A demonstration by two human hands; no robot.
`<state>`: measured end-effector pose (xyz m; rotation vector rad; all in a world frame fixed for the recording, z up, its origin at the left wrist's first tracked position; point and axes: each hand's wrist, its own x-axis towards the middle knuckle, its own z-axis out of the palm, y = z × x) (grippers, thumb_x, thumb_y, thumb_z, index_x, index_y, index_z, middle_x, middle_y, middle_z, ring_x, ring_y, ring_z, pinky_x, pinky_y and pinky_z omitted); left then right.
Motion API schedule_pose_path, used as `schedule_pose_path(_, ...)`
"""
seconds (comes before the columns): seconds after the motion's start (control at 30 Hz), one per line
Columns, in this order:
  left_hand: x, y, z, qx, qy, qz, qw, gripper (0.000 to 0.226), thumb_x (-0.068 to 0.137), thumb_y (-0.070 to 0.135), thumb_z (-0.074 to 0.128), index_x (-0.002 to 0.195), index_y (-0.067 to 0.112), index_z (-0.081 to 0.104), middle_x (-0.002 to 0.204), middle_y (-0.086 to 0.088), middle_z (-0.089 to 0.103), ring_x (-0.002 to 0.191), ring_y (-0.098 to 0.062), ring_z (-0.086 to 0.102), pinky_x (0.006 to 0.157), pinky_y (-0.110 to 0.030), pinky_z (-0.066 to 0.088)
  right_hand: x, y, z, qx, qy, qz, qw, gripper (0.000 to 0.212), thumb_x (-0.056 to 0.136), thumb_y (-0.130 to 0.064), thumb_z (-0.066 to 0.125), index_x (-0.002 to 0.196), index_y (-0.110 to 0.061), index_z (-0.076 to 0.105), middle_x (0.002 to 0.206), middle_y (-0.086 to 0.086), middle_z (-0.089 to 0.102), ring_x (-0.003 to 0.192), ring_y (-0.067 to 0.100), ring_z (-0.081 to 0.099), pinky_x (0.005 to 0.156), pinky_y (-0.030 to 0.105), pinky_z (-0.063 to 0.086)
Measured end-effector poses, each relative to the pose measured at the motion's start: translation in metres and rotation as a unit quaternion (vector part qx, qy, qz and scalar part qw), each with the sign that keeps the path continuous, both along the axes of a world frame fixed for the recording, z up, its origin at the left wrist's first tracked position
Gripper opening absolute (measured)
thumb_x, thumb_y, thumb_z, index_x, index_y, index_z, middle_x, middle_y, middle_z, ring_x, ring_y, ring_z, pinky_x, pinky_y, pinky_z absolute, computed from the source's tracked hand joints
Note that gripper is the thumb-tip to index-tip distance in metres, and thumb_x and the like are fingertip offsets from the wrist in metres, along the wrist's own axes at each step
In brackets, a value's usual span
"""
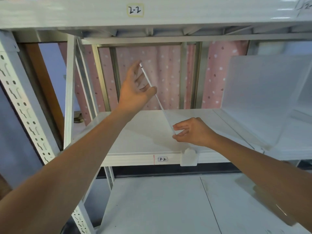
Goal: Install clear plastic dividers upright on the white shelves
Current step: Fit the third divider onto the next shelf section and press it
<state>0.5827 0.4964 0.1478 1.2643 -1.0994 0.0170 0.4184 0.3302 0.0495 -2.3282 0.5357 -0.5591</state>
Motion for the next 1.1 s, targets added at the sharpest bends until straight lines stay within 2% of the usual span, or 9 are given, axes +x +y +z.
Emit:
schedule_pose_path(0.17, -0.018, -0.02, 0.009, 0.015, -0.019, -0.015, 1.0, 0.089, 0.088, -0.003, 0.077, 0.16, 0.024, 0.031, 0.165, 0.003, 0.033, 0.148, -0.014, 0.038, 0.097, -0.015, 0.052, -0.014, -0.007, -0.006, 0.011, -0.032, -0.006, 0.999, 0.048, 0.071, -0.021, 0.091, 0.116, -0.014, 0.076, 0.114, -0.003, 0.076, 0.078, 0.004, 0.076, 0.093, 0.031, 0.058)
schedule_pose_path(0.27, -0.029, -0.029, 0.013, 0.024, -0.036, -0.021, 0.999, 0.09, 0.089, -0.001, 0.077, 0.161, 0.025, 0.031, 0.165, 0.006, 0.034, 0.145, -0.01, 0.039, 0.091, -0.011, 0.052, -0.021, -0.008, -0.012, 0.006, -0.052, -0.003, 0.999, 0.046, 0.071, -0.018, 0.091, 0.114, -0.013, 0.077, 0.113, -0.001, 0.076, 0.077, 0.008, 0.077, 0.092, 0.035, 0.059)
schedule_pose_path(0.37, -0.039, -0.036, 0.016, 0.028, -0.051, -0.026, 0.998, 0.089, 0.089, -0.001, 0.075, 0.162, 0.023, 0.03, 0.165, 0.005, 0.034, 0.146, -0.011, 0.039, 0.086, -0.007, 0.05, -0.029, -0.008, -0.017, 0.013, -0.074, -0.007, 0.997, 0.044, 0.07, -0.015, 0.091, 0.112, -0.012, 0.078, 0.111, 0.0, 0.077, 0.076, 0.008, 0.077, 0.092, 0.034, 0.059)
schedule_pose_path(0.6, -0.053, -0.049, 0.025, 0.043, -0.081, -0.033, 0.995, 0.089, 0.089, 0.001, 0.074, 0.163, 0.022, 0.029, 0.166, 0.006, 0.032, 0.147, -0.014, 0.04, 0.086, -0.008, 0.051, -0.043, -0.009, -0.016, 0.016, -0.099, -0.008, 0.995, 0.043, 0.07, -0.015, 0.092, 0.11, -0.011, 0.078, 0.107, 0.001, 0.078, 0.077, 0.006, 0.076, 0.089, 0.031, 0.06)
schedule_pose_path(0.83, -0.062, -0.056, 0.034, 0.057, -0.091, -0.031, 0.994, 0.091, 0.086, 0.004, 0.076, 0.163, 0.022, 0.03, 0.165, 0.008, 0.034, 0.143, -0.011, 0.044, 0.096, -0.019, 0.056, -0.046, -0.01, -0.016, 0.006, -0.105, -0.007, 0.994, 0.038, 0.072, -0.015, 0.09, 0.108, -0.01, 0.079, 0.104, 0.0, 0.078, 0.079, 0.002, 0.075, 0.089, 0.033, 0.06)
schedule_pose_path(1.1, -0.072, -0.059, 0.035, 0.067, -0.112, -0.026, 0.991, 0.088, 0.087, 0.005, 0.075, 0.161, 0.024, 0.033, 0.164, 0.01, 0.034, 0.129, 0.001, 0.043, 0.079, -0.008, 0.053, -0.05, -0.005, -0.019, -0.015, -0.107, -0.007, 0.994, 0.033, 0.075, -0.018, 0.087, 0.106, -0.015, 0.08, 0.102, -0.006, 0.078, 0.081, -0.003, 0.073, 0.09, 0.032, 0.06)
